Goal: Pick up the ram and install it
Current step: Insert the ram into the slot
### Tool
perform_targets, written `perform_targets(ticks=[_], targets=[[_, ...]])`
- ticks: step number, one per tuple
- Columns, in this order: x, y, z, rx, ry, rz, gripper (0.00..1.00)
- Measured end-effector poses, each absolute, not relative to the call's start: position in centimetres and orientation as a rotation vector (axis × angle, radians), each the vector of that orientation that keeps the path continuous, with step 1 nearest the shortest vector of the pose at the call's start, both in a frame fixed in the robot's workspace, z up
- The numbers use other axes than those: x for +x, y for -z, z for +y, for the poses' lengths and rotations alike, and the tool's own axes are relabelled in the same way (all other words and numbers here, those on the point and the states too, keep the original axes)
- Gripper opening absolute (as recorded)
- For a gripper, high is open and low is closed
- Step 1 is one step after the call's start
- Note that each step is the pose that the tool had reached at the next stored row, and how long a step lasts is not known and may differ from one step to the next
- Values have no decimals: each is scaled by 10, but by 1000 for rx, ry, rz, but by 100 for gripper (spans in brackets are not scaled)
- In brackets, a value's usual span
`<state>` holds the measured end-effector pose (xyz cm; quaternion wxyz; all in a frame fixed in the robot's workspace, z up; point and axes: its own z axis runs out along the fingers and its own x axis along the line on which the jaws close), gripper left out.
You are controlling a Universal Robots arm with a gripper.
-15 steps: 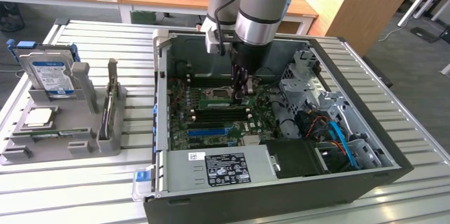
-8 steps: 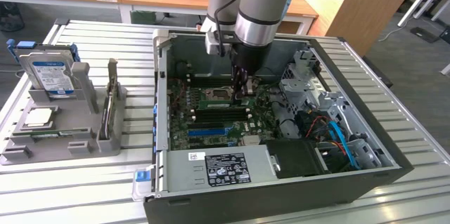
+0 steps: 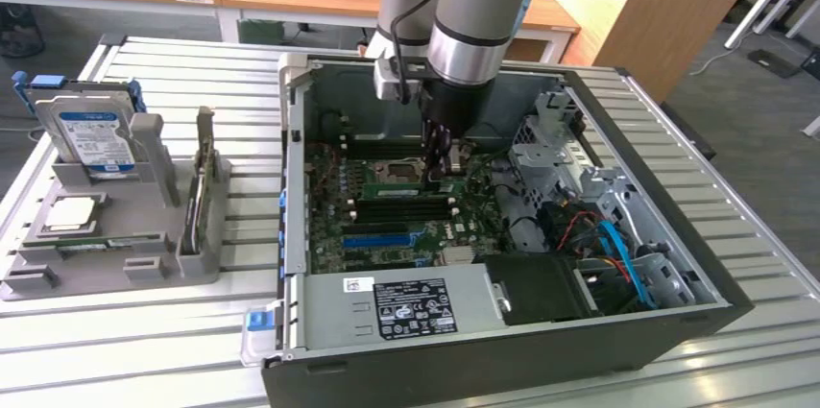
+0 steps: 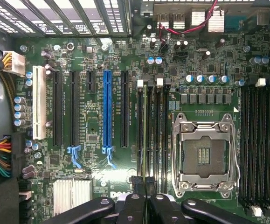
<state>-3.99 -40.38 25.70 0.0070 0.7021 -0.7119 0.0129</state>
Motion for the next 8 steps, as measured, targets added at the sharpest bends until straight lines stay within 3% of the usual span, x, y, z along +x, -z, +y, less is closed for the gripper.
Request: perform_targets(ticks=[8], targets=[[-40,-255,-404,2196,-41,-2227,12]])
